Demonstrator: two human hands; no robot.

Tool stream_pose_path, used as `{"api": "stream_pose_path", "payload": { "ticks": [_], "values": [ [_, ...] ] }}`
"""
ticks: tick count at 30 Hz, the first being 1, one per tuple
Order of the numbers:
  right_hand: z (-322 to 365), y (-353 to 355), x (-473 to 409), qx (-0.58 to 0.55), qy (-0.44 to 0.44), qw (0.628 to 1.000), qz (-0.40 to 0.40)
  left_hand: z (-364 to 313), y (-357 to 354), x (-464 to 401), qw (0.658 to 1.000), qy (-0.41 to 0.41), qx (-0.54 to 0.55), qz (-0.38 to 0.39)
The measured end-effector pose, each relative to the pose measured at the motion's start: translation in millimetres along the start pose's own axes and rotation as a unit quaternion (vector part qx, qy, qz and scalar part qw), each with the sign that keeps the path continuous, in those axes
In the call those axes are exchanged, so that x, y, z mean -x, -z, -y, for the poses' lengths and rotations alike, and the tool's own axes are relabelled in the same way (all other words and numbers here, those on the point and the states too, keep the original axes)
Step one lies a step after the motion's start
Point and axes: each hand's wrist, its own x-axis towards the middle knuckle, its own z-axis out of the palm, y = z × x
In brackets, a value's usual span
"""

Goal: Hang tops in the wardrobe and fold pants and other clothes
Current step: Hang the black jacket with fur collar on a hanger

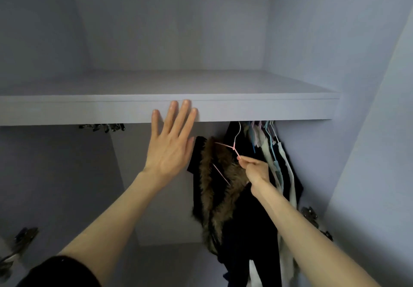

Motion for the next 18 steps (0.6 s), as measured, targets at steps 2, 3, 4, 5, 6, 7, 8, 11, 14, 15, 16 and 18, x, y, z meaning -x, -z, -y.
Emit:
{"api": "stream_pose_path", "payload": {
  "ticks": [2, 3, 4, 5, 6, 7, 8, 11, 14, 15, 16, 18],
  "values": [
    [10.4, -14.1, -17.6, -0.044, -0.018, 0.999, -0.003, 11.2, -12.6, -3.8, 0.999, -0.020, -0.020, -0.018],
    [14.4, -18.0, -24.3, -0.058, -0.023, 0.998, -0.001, 14.5, -15.6, -4.0, 0.999, -0.029, -0.028, -0.026],
    [18.5, -22.8, -33.3, -0.067, -0.026, 0.997, 0.003, 18.6, -19.3, -5.8, 0.998, -0.037, -0.032, -0.037],
    [20.4, -26.2, -41.1, -0.073, -0.027, 0.997, 0.004, 20.5, -21.7, -6.4, 0.998, -0.041, -0.034, -0.044],
    [22.0, -28.0, -48.0, -0.081, -0.028, 0.996, 0.003, 21.0, -23.0, -7.1, 0.997, -0.043, -0.036, -0.051],
    [22.9, -30.6, -56.3, -0.091, -0.028, 0.996, 0.002, 21.7, -25.7, -7.9, 0.997, -0.042, -0.036, -0.056],
    [23.3, -32.3, -64.4, -0.099, -0.029, 0.995, 0.000, 22.2, -28.1, -8.4, 0.997, -0.041, -0.038, -0.059],
    [27.0, -37.5, -85.9, -0.121, -0.023, 0.992, -0.002, 22.7, -32.3, -8.9, 0.996, -0.038, -0.047, -0.063],
    [33.8, -40.3, -103.7, -0.134, -0.002, 0.991, 0.000, 22.0, -34.3, -9.6, 0.995, -0.037, -0.053, -0.072],
    [36.6, -40.9, -108.4, -0.143, 0.007, 0.990, -0.004, 21.7, -34.6, -9.7, 0.995, -0.037, -0.055, -0.076],
    [38.9, -41.7, -113.8, -0.147, 0.016, 0.989, -0.009, 21.7, -34.9, -9.8, 0.994, -0.036, -0.060, -0.079],
    [42.3, -44.2, -122.5, -0.131, 0.025, 0.991, -0.020, 22.0, -35.0, -9.8, 0.994, -0.036, -0.063, -0.080]
  ]
}}
